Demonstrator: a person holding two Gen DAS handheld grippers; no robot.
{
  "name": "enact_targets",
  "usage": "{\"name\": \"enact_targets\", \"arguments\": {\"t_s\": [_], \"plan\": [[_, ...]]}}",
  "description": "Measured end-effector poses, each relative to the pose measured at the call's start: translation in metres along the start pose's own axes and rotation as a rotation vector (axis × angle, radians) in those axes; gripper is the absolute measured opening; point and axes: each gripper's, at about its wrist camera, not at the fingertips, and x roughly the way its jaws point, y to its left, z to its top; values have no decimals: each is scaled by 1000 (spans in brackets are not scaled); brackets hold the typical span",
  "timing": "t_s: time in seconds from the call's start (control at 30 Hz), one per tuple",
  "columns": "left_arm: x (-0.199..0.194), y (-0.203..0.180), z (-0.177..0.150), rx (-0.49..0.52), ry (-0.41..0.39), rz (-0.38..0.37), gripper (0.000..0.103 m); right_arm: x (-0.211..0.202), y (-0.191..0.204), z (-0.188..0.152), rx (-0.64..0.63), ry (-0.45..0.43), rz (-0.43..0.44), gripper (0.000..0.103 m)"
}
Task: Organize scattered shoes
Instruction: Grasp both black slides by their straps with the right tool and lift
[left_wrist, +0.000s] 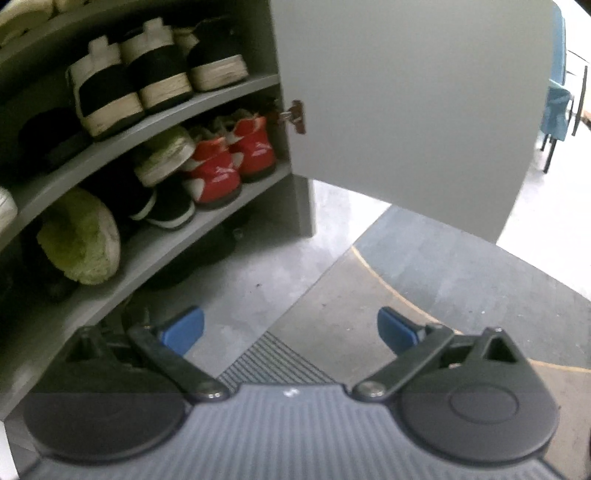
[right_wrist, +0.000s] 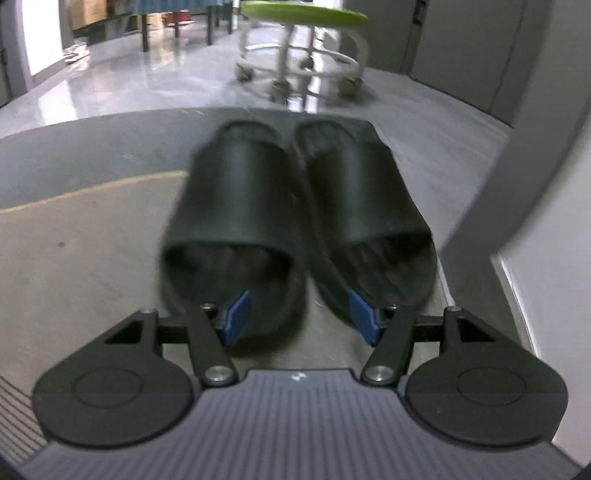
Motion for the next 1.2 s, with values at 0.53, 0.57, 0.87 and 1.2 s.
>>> {"name": "enact_targets", "arguments": {"t_s": [0.53,0.57,0.87,1.2], "plan": [[35,-48,-10,87,54,-41,101,60,-22,3,44,-157,66,86],[35,-50,-10,91,56,-47,101,67,-24,6,66,-165,80,87],[36,-72,-13,126,55,-99,101,62,-22,31,218,-170,29,53],[46,-71,-9,91,70,-129,101,54,-19,84,205,-245,12,60]]}}
